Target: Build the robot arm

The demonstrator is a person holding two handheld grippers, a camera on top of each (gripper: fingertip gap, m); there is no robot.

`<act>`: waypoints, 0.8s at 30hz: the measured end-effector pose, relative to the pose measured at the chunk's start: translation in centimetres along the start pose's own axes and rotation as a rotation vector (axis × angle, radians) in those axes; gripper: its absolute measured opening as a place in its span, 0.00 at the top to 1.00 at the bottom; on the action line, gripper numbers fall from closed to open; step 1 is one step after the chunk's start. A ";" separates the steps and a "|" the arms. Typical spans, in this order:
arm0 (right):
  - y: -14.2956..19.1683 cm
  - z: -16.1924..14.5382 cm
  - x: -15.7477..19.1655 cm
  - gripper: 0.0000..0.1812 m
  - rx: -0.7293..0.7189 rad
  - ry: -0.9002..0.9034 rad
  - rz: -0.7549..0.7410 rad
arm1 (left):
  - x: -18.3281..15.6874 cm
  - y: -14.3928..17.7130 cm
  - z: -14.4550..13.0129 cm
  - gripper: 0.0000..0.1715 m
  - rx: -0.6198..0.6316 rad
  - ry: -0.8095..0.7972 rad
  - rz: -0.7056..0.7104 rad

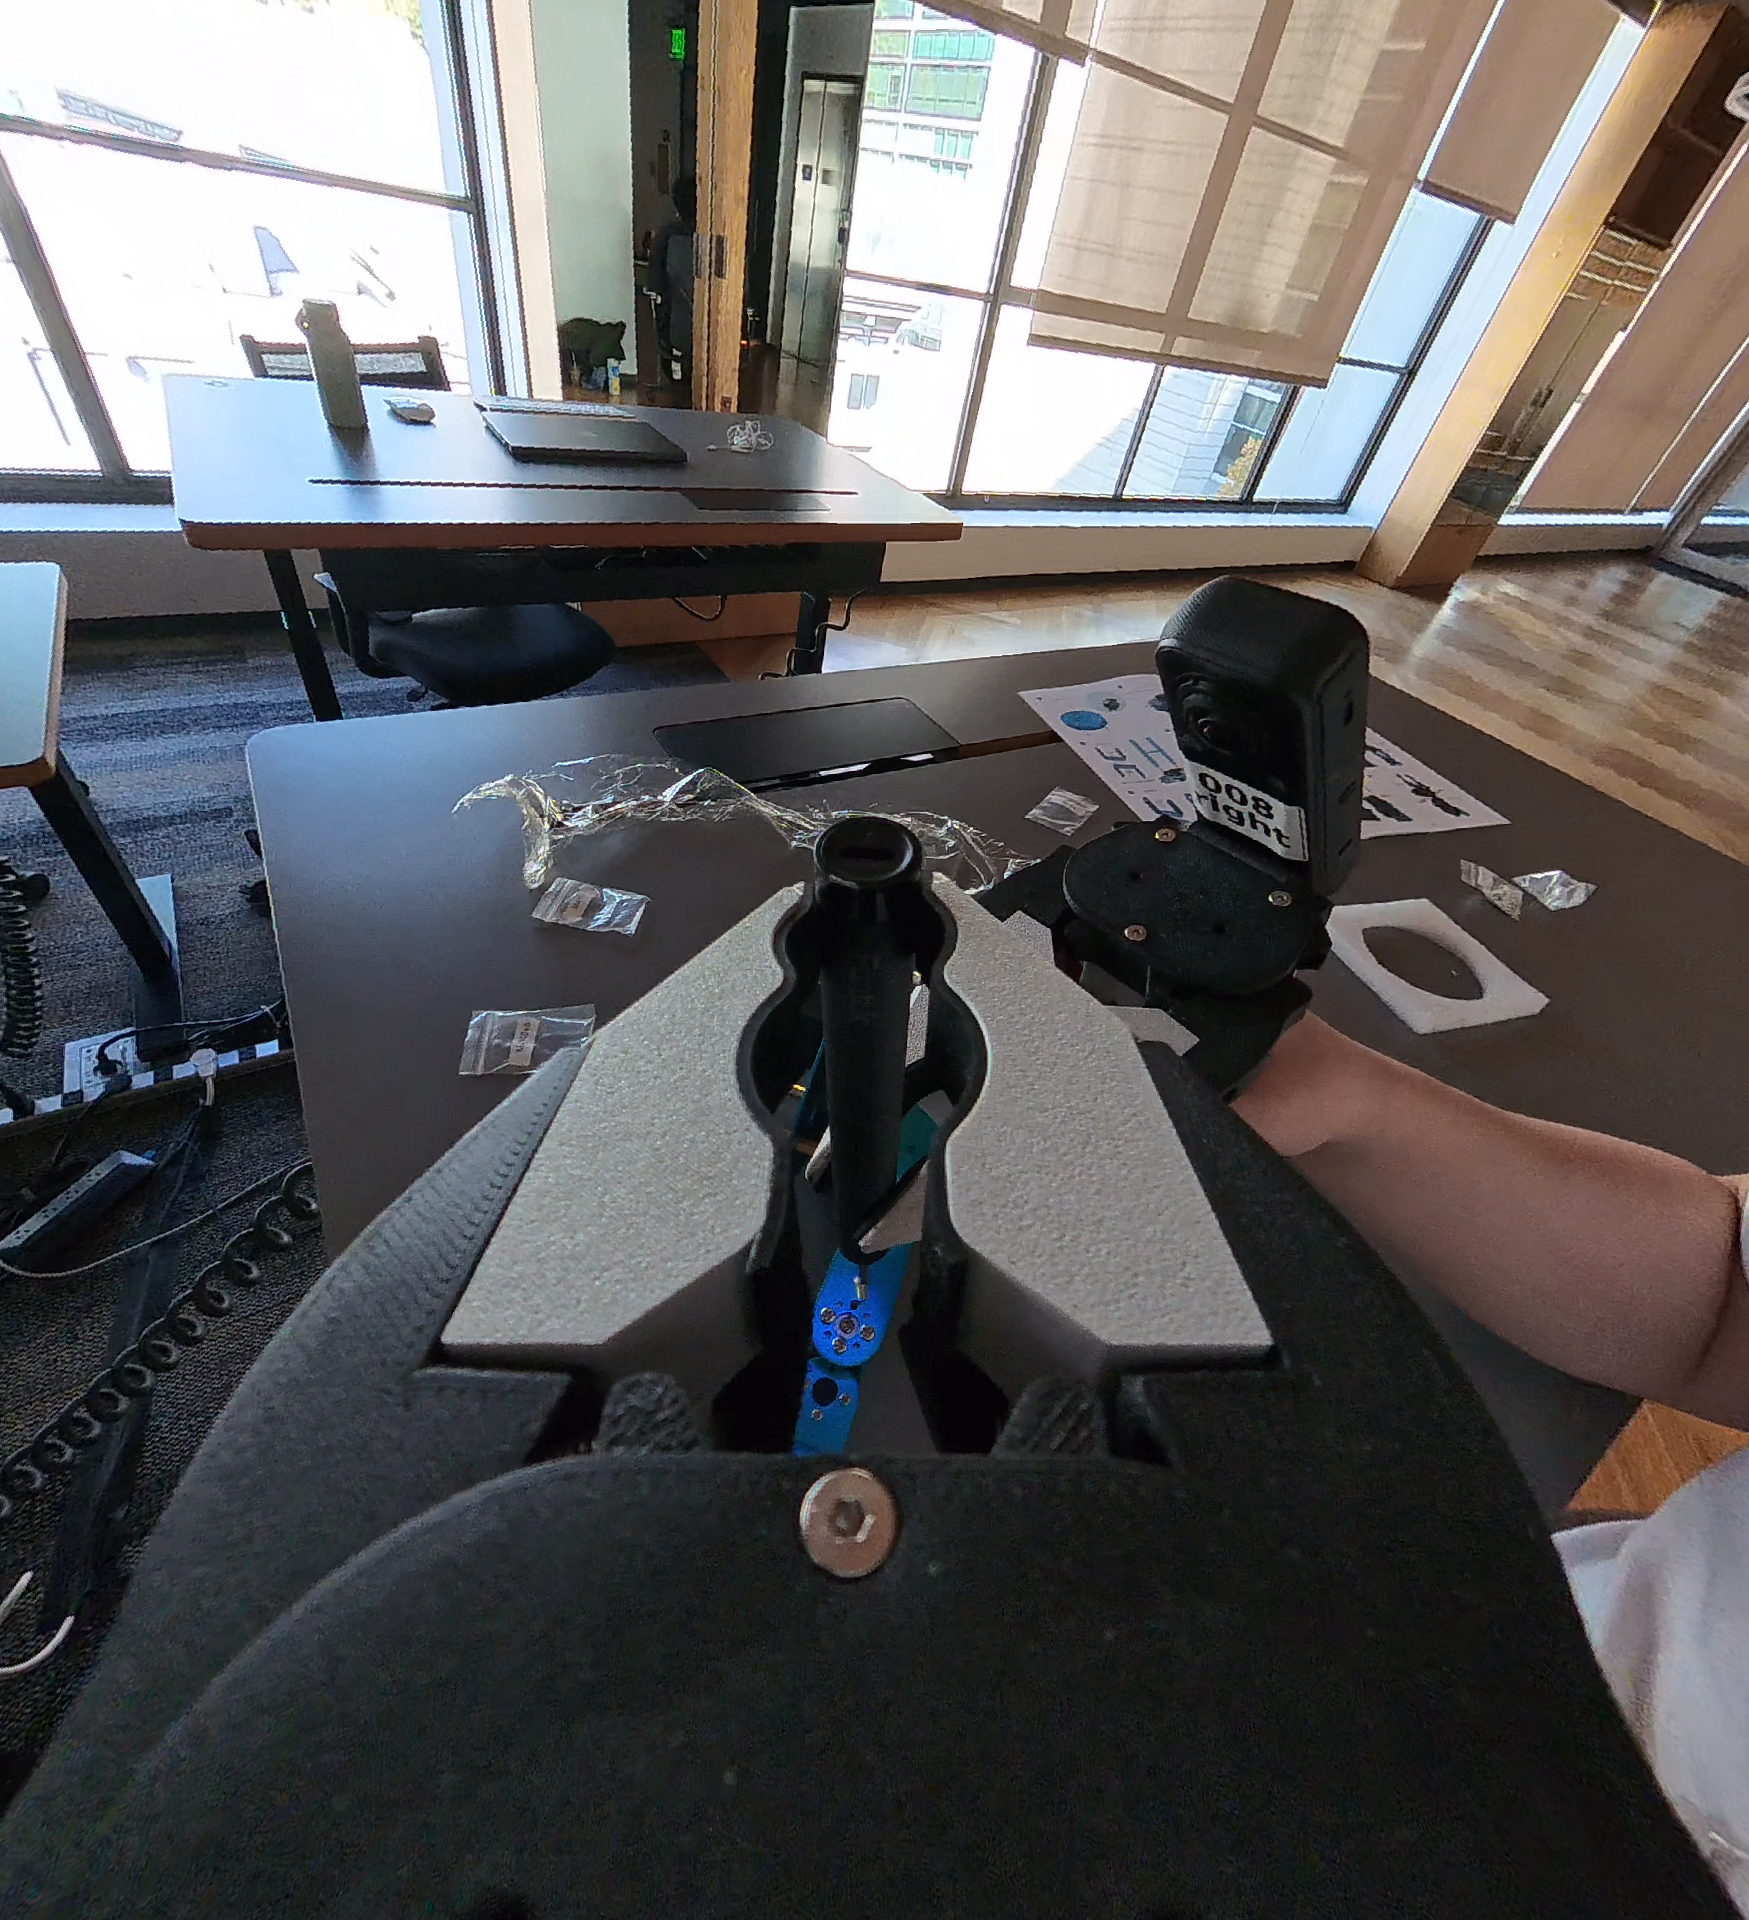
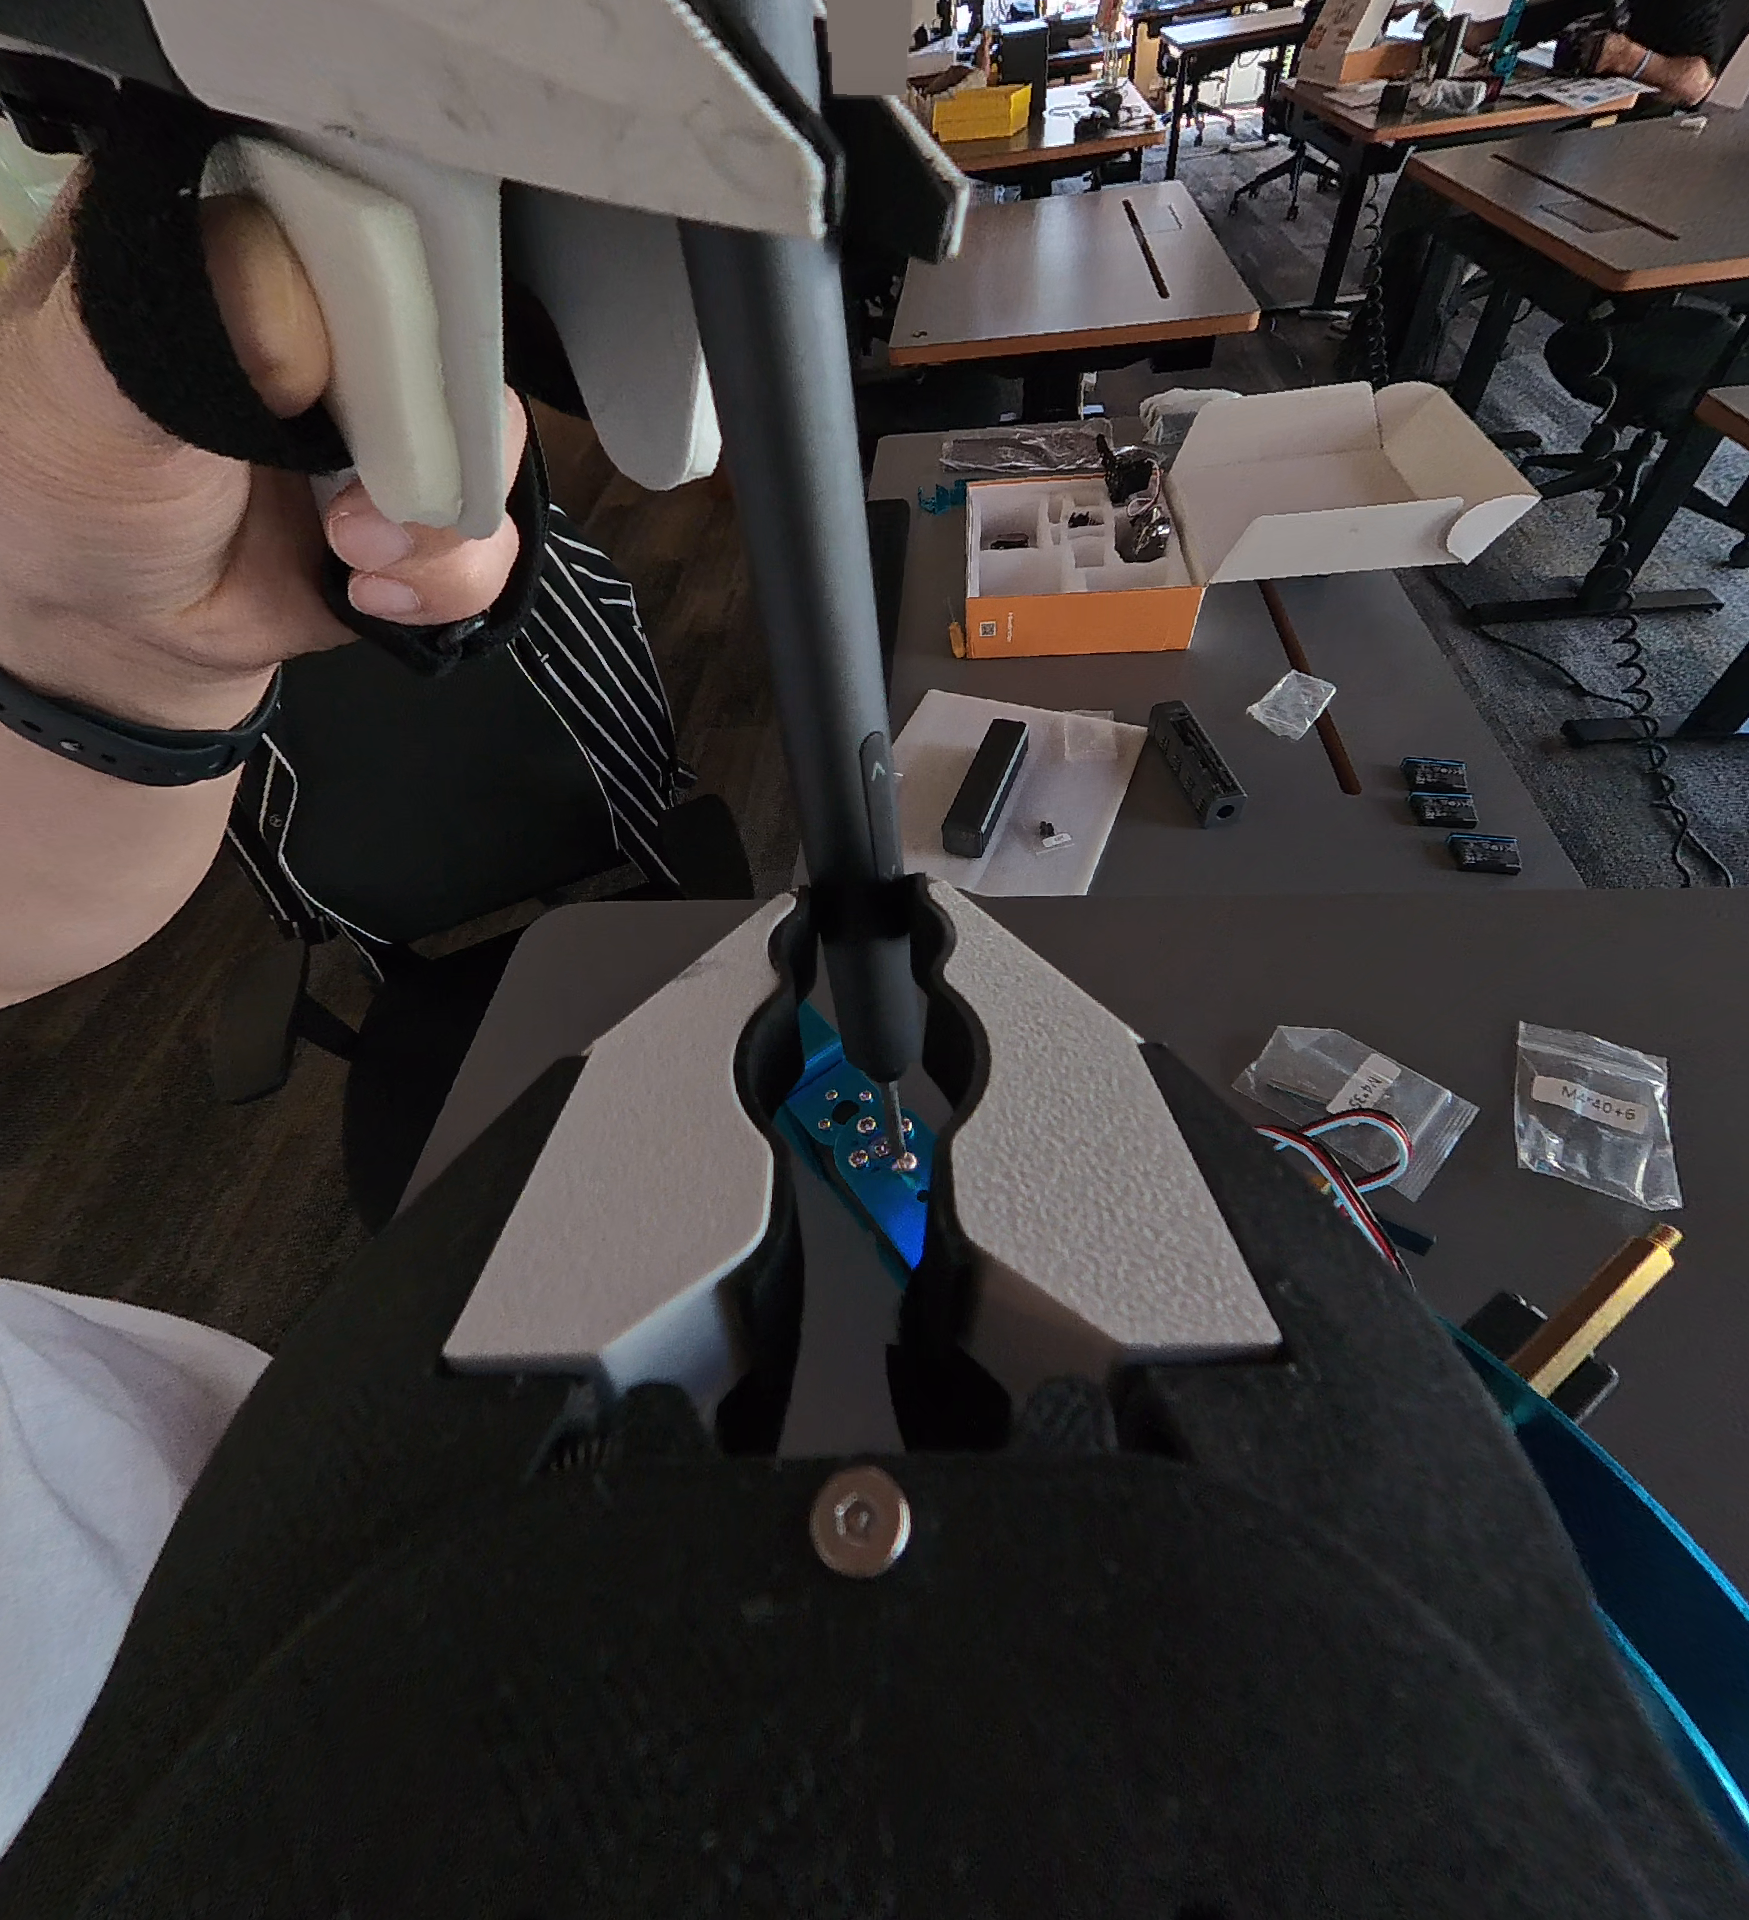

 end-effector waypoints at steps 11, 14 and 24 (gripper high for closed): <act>-0.3 -0.1 0.1 0.90 0.006 0.002 0.006 | 0.2 0.3 -0.3 0.91 -0.011 0.005 0.000; -0.4 -0.1 0.2 0.90 0.010 0.005 0.006 | 0.3 0.5 -0.4 0.91 -0.016 0.014 -0.001; -0.8 -0.2 0.2 0.90 0.000 -0.007 0.024 | 0.6 1.0 -0.7 0.90 -0.026 0.025 0.007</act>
Point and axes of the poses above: each gripper's, where its closed fingertips meet, y back along the fingers, z out of its top, x = y × z across the jaws, the point moved 7 cm from there along y, back along the fingers, and after that the axes turned 1 degree about x, right-handed, at the moved point
